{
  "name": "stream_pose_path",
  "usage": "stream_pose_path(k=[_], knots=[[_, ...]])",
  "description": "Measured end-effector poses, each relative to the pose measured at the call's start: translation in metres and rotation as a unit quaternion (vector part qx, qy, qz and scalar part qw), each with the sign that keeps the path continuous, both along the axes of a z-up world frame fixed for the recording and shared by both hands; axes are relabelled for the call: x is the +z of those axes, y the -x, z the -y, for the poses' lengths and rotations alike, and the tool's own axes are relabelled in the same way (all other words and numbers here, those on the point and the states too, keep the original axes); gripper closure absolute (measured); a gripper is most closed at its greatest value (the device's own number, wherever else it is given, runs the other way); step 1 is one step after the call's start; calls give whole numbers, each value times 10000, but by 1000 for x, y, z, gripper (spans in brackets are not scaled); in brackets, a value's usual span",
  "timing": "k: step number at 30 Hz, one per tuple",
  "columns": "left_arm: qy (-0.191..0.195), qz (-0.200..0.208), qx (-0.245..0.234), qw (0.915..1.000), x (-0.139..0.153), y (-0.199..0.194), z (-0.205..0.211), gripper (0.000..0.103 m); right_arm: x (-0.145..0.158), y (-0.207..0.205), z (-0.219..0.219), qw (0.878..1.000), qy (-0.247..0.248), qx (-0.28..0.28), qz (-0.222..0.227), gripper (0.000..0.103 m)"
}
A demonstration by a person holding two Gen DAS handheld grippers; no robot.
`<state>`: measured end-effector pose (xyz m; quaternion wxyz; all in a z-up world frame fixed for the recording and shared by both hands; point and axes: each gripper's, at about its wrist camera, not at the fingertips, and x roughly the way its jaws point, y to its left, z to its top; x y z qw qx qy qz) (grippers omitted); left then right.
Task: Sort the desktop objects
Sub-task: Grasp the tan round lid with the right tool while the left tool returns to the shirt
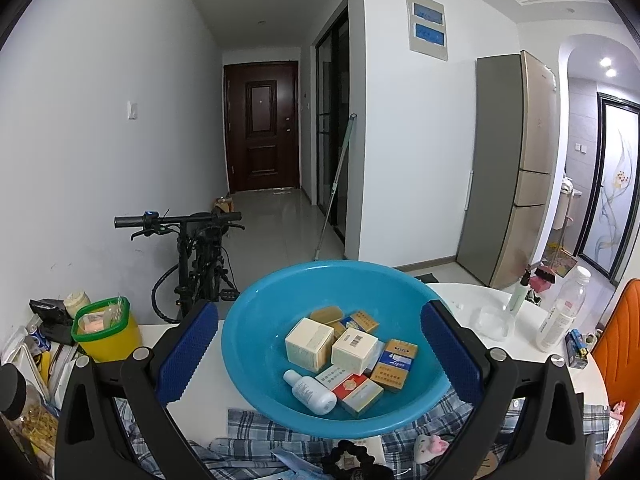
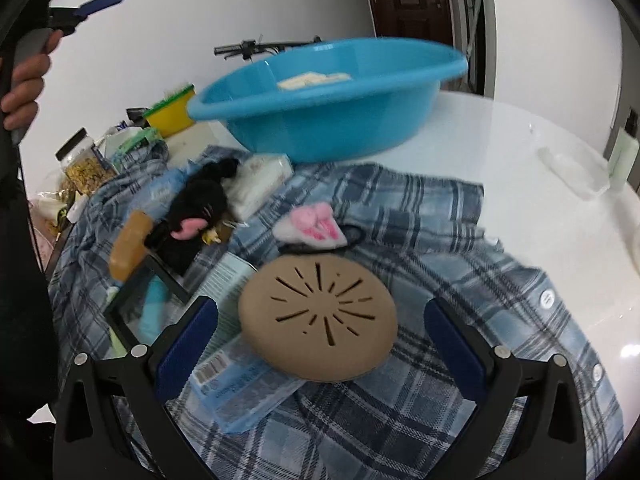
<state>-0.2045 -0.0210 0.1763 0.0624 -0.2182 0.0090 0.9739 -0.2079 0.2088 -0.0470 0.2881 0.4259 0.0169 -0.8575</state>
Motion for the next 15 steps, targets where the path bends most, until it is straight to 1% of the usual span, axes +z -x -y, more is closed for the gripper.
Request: stream_pose_path(k=[2,4,6,15], knots=[[-2,56,2,10000,-3,3,-1,0,-2,1,-1,10000,75,4,37,2],[30,111,5,9999,-6,7,-3,0,-5,2,-1,9998,143,79,62,10],[74,151,-2,9999,-9,9,-6,0,-10,4,0,9997,136,122,144,20],[200,204,-92,9995,-16,11,-18,0,-12,7,-7,9987,445,131,210,19]])
